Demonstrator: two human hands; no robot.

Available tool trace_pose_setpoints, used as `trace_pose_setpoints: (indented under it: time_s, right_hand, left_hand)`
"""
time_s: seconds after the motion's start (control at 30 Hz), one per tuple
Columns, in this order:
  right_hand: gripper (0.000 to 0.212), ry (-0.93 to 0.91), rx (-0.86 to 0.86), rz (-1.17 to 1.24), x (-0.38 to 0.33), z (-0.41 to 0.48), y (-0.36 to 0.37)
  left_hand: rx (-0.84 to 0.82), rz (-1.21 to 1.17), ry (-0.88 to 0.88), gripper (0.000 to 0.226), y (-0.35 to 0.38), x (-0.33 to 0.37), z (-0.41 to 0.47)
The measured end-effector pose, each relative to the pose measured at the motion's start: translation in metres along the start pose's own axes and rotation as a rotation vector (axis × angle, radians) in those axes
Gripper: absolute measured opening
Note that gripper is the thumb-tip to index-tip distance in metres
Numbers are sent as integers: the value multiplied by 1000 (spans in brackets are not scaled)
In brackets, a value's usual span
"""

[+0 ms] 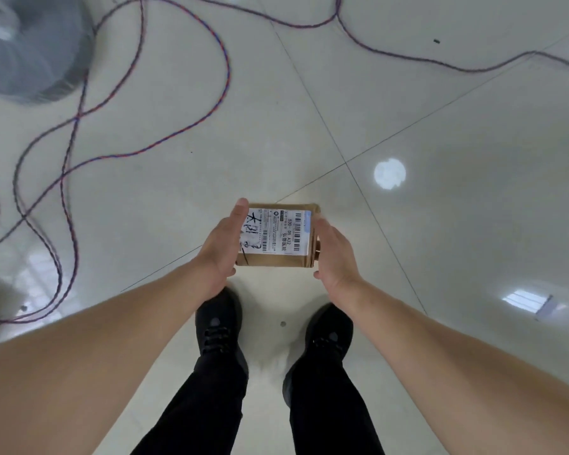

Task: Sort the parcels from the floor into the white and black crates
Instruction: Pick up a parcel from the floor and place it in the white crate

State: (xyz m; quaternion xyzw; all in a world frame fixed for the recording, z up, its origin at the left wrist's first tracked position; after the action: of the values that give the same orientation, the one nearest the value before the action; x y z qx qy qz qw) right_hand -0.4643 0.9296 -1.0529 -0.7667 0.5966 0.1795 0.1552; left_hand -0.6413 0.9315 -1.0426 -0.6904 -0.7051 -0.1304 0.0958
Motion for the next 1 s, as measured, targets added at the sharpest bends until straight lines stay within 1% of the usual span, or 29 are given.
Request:
trace_pose_setpoints:
  time_s: [0.17,0.33,0.4,0.5,0.57,0.63,0.77,0.87,1.0]
  right_hand:
    - [54,-42,48,60,-50,-103,-25]
    - [54,-78,132,151,-95,-222,-65]
    - [54,-104,173,176,-112,-269,-80]
    - [61,-154,255,197,-135,-337,-98]
    - [58,-205,322,231,-146,-381,-107]
    - [54,-240,398,282,-152,-423,-114]
    - [60,-299,557,376,-149,-501,-124]
    - [48,-361,680,486,-133,-552,-133]
    - [58,-383,783,605,-104,-616,-147]
  left_hand:
    - [-52,83,49,51,27,47,-106]
    - [-131,249,139,52,65,100,-231]
    - [-161,307,176,55,80,118,-276]
    - [-214,387,245,62,107,146,-338]
    - [-252,441,291,61,122,161,-374]
    - [-293,491,337,60,139,173,-408]
    - [-410,605,417,60,173,184,-474]
    - [-496,704,466,60,201,185,-516]
    - [-610,847,470,60,246,171,-565]
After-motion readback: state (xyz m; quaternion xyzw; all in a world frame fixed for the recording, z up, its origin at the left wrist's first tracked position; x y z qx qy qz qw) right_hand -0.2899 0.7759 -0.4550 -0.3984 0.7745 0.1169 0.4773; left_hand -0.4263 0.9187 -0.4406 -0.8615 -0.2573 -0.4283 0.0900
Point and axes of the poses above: each hand's wrist, its own z-axis towards the middle knuckle, its own y-axis out of the palm, x = y × z, the point moved 2 cm from there along z, towards the middle knuckle, and after that the axes turned 10 degrees about -x, right-handed, at the moved point
